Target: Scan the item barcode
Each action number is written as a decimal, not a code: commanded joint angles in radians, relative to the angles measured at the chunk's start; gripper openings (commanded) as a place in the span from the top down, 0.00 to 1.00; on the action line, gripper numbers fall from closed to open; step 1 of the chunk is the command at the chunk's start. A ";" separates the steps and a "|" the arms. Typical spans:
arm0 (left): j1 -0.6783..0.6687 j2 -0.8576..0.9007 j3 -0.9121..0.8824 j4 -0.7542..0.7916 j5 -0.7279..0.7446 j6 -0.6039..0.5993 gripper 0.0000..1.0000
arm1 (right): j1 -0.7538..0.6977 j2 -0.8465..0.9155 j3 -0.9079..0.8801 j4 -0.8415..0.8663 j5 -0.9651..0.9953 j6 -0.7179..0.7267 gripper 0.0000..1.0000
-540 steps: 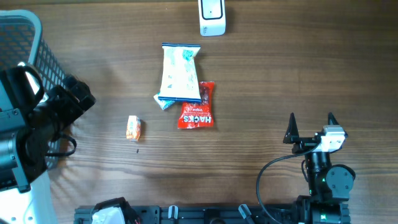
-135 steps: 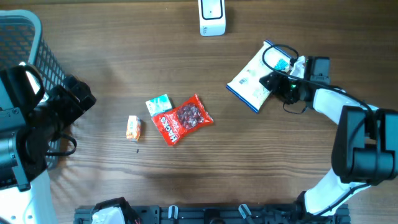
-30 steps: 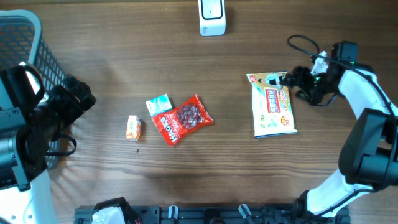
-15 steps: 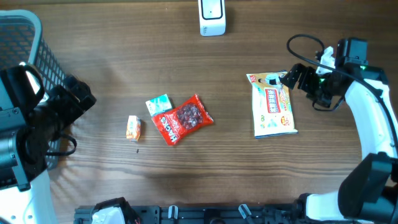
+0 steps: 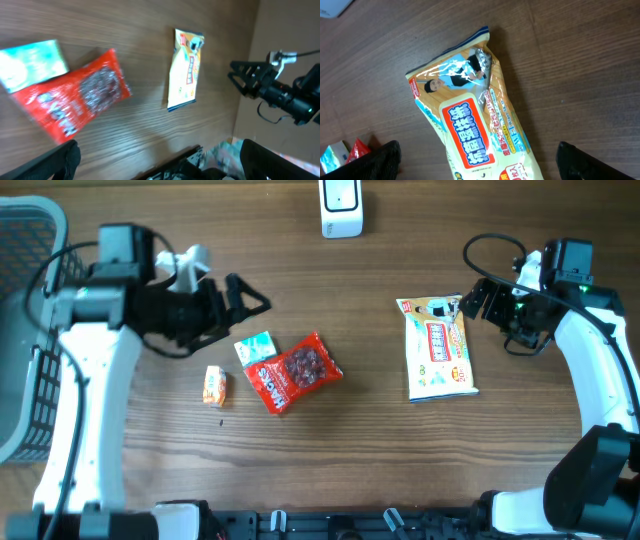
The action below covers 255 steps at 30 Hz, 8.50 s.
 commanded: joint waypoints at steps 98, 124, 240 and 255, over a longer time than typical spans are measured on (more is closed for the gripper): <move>-0.338 0.797 0.006 0.743 0.099 -0.685 0.96 | 0.220 0.595 -0.133 0.510 -0.595 -0.043 0.00; -0.169 0.327 0.023 0.436 -0.330 -0.459 0.00 | 0.286 0.452 0.235 0.302 -0.530 0.144 0.96; -0.256 0.290 -0.452 0.460 -0.358 -0.378 0.96 | 0.429 0.172 0.166 -0.012 -0.026 0.116 0.00; -0.470 0.184 -0.031 0.008 -1.135 -0.454 0.96 | 0.375 0.172 0.166 -0.018 0.130 0.173 0.00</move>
